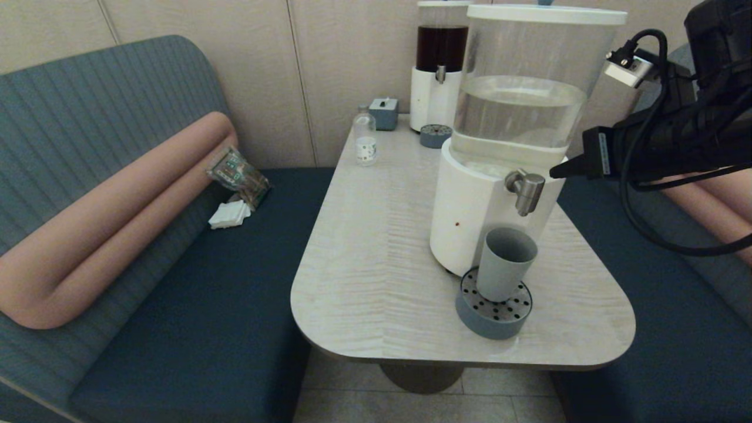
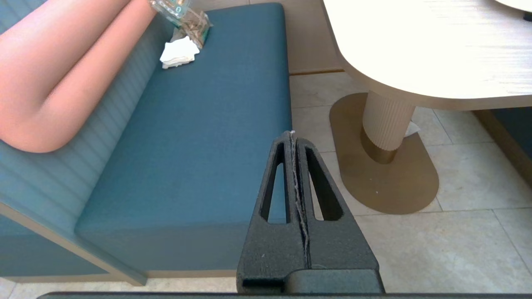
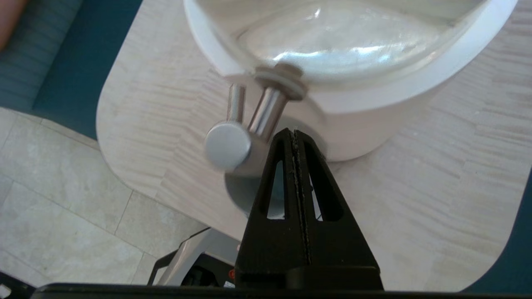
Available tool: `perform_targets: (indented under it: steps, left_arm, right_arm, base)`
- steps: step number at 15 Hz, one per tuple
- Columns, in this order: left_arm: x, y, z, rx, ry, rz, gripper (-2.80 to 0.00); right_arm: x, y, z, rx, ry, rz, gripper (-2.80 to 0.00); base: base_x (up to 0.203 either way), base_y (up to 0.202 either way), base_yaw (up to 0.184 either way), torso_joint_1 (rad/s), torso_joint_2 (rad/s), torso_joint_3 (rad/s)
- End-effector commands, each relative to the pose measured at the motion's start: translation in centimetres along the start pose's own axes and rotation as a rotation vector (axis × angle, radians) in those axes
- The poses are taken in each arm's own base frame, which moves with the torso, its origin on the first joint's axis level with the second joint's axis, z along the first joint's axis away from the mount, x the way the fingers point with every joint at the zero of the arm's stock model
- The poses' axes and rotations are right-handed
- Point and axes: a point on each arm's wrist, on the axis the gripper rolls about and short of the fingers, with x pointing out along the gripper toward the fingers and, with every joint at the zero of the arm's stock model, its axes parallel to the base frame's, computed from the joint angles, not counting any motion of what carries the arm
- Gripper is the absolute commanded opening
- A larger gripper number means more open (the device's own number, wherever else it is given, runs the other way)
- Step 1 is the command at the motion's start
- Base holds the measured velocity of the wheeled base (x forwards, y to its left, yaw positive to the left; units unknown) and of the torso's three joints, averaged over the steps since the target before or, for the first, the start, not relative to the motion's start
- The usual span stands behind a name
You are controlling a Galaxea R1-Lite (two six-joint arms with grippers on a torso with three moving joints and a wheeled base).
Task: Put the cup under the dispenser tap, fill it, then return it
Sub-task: Turn on the faucet
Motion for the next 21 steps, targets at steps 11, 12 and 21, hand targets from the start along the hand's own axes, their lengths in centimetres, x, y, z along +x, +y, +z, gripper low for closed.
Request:
perform_targets:
  steps: [11,12,21]
  left_arm:
    - [0.0,0.0,0.0,0.000,0.002,0.000,-2.80]
    - [0.0,0.0,0.0,0.000,0.002,0.000,-2.80]
    - [0.0,0.0,0.0,0.000,0.002,0.001,-2.80]
  right_arm:
    - [3.0,-0.2,1.2,-0.010,-0.001,-0.071,-2.80]
    - [3.1,-0.1,1.2,-0.011,-0.001,-0.074,-2.80]
    - [3.7,1.6,1.1,-0.042,0.000,-0.053,-2.80]
  base:
    - [0.000,0.000,0.000,0.000,0.00,0.000]
    - [0.000,0.000,0.000,0.000,0.00,0.000]
    - [0.000,0.000,0.000,0.000,0.00,0.000]
